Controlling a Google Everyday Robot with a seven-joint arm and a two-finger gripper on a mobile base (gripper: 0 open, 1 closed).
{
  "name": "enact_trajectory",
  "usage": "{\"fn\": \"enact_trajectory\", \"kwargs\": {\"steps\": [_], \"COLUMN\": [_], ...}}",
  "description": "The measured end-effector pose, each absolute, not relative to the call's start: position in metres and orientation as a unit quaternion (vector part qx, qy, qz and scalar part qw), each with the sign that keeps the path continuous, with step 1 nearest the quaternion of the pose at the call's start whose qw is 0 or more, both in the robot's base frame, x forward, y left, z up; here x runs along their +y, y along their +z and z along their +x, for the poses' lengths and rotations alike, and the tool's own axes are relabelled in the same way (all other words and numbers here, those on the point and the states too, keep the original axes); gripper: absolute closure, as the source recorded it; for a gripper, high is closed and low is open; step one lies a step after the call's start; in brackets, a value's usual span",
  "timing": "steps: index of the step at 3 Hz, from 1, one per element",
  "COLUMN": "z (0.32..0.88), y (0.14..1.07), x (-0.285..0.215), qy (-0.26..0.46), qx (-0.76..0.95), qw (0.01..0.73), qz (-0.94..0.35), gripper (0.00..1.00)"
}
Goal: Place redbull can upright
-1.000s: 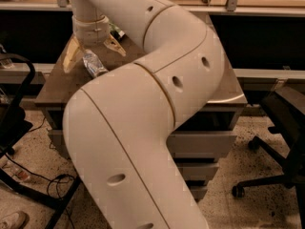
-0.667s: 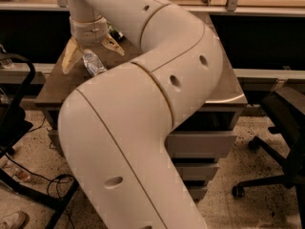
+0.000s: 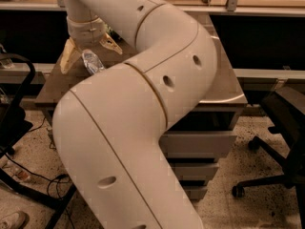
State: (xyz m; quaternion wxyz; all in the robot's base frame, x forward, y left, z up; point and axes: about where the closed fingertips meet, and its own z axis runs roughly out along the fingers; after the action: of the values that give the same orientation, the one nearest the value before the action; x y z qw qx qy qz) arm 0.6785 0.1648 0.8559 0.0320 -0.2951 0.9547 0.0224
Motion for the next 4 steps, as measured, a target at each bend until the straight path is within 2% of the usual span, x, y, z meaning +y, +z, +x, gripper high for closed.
{"fn": "enact_trajectory", "kwargs": {"steps": [1,2,3,4], "z": [0.682,0.685,0.689,0.692], "y": [0.85,0.845,0.841,0.838], "x": [0.166,0.165,0.168,0.17], "qy": [0.02,0.018,0.021,0.023], "qx": [0.956,0.957,0.957,0.957], "qw": [0.029,0.028,0.034,0.038], "qz": [-0.291,-0.287,-0.286,-0.286], "gripper": [0.0,0.18,0.49,0.72]}}
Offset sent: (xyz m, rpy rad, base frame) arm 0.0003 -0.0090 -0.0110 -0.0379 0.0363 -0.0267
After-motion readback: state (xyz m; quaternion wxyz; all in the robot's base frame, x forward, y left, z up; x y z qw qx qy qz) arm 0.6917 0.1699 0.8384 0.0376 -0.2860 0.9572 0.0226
